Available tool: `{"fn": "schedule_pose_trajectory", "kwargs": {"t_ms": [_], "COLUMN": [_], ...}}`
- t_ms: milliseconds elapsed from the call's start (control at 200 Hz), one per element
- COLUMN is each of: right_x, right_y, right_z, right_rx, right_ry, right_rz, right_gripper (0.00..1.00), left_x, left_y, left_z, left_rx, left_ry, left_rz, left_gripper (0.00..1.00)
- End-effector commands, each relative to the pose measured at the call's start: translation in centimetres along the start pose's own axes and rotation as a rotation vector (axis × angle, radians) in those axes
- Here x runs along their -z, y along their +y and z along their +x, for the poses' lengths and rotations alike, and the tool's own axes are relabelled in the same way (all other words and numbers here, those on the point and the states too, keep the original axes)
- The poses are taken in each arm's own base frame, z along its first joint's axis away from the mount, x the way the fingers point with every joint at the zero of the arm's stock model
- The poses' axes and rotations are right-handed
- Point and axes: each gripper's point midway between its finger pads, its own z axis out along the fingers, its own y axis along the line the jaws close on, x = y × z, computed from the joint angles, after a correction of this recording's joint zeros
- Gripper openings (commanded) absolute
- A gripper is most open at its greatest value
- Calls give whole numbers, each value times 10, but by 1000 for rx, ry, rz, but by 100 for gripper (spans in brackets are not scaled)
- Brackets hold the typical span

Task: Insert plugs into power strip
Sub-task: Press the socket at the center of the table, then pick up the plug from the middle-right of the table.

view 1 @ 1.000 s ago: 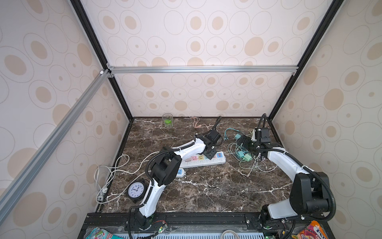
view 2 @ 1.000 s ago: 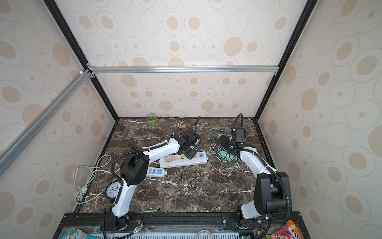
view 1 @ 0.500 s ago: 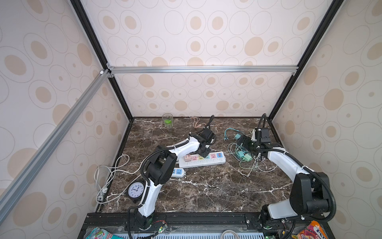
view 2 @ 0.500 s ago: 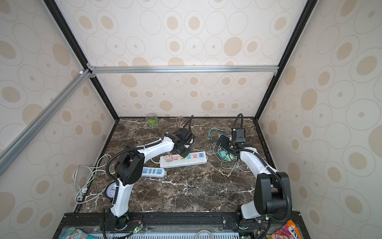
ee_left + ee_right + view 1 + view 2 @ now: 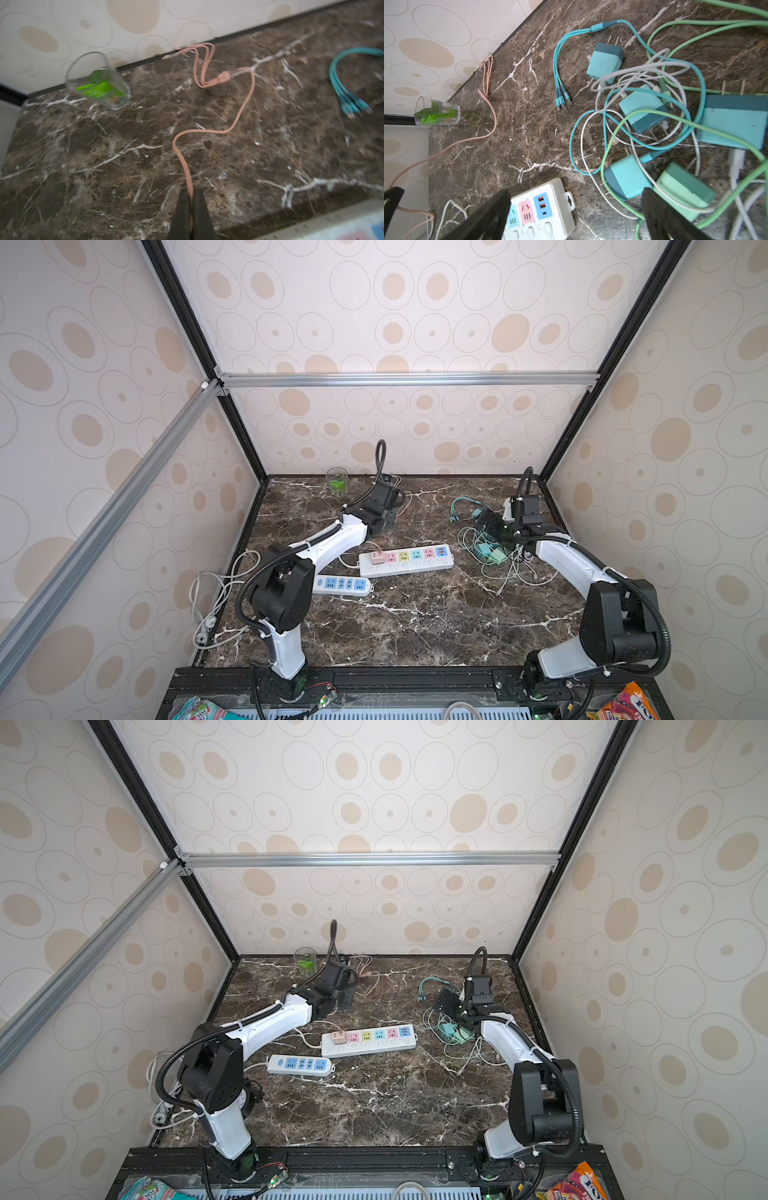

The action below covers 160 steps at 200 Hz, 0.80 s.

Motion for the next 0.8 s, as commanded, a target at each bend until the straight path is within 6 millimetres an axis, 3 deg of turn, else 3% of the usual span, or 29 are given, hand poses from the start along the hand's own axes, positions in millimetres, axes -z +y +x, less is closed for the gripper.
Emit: {"fn": "schedule_pose_trajectory", "kwargs": {"t_ms": [0, 145, 225, 315, 455, 505, 575, 645, 685, 795], "right_x": [0, -1, -1, -1, -1, -1, -1, 0, 0, -1], "right_y": [13, 11, 10, 8, 1, -1, -2, -4, -8, -34], "right_z": [-10, -10, -9, -9, -9, -8, -9, -12, -14, -21], "right_rx": [-23, -19, -18, -19, -15, -13, -9, 2, 16, 41], "right_ry": [-20, -21, -20, -21, -22, -20, -22, -33, -42, -71], "right_rz": [-49, -41, -33, -23, 14, 26, 36, 52, 76, 204], "right_gripper": [100, 100, 100, 100, 100, 100, 100, 100, 100, 100], "left_x": [-3, -16, -21, -23, -21, -18, -13, -5, 0, 19], "left_y": [35, 60, 66, 71, 82, 83, 82, 79, 79, 78], "left_z": [-2, 33, 49, 59, 64, 62, 56, 48, 44, 32], "left_rx": [191, 272, 294, 315, 347, 349, 342, 331, 328, 324], "left_ry": [-52, 46, 78, 95, 98, 92, 84, 72, 62, 29], "left_rz": [-109, -163, -179, -197, -226, -223, -202, -167, -150, -111], "left_gripper": [0, 0, 7, 17, 21, 35, 71, 91, 98, 98]}}
